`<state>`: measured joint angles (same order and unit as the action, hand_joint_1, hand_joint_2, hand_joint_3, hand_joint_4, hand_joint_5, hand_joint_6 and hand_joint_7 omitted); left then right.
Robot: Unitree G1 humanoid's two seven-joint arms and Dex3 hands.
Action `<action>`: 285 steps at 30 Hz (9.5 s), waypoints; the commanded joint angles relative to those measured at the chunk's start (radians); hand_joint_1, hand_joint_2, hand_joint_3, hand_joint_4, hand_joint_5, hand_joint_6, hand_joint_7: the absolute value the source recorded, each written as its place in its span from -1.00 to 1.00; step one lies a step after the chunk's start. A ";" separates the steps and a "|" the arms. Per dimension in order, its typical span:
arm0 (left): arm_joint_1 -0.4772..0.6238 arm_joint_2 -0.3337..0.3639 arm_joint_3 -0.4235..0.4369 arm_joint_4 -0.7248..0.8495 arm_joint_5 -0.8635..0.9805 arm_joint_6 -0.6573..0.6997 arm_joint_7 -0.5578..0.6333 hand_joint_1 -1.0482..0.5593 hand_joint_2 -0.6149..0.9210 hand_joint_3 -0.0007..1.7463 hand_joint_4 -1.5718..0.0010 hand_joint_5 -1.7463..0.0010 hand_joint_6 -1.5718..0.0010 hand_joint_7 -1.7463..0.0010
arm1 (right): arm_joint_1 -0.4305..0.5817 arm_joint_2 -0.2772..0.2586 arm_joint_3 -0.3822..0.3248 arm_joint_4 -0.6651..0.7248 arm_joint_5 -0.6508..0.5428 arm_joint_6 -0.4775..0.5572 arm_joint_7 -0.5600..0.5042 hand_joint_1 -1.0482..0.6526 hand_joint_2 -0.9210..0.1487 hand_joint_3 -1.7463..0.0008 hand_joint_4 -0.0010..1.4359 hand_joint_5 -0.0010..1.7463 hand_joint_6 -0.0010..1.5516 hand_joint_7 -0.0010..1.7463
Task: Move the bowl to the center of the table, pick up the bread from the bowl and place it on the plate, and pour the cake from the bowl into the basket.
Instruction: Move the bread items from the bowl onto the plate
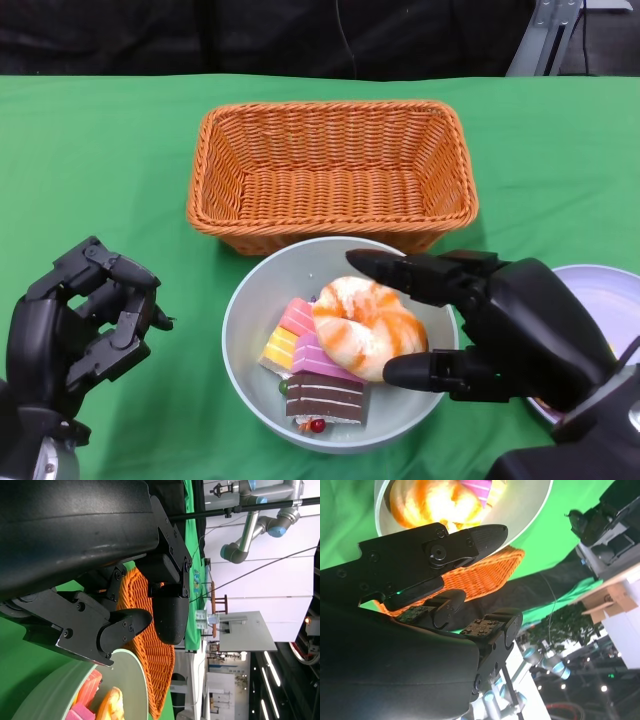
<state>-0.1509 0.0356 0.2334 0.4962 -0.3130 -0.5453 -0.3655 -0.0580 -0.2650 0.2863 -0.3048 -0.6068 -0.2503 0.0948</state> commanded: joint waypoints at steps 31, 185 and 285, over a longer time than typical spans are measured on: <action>0.002 0.004 -0.005 0.015 -0.003 -0.056 -0.017 0.23 0.79 -0.15 0.05 -0.85 0.01 -0.47 | -0.234 -0.036 0.140 0.349 -0.235 -0.014 -0.034 -0.69 -1.00 0.85 -0.38 -1.00 -0.45 -1.00; 0.040 0.012 -0.017 -0.028 0.004 -0.032 -0.009 0.22 0.75 -0.11 0.04 -0.86 0.00 -0.45 | -0.282 0.022 0.110 0.577 -0.175 -0.314 -0.643 -0.06 -1.00 0.97 0.12 0.54 0.11 -0.03; 0.007 0.043 0.011 0.020 -0.005 -0.029 -0.025 0.24 0.70 -0.03 0.06 -0.88 0.02 -0.49 | 0.114 -0.170 -0.345 0.576 -0.106 -0.286 -0.832 0.10 -0.89 0.99 0.09 0.76 0.29 -0.26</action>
<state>-0.1403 0.0610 0.2364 0.5059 -0.3216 -0.5680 -0.3876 0.0538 -0.4125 -0.0469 0.2677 -0.7217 -0.5329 -0.7219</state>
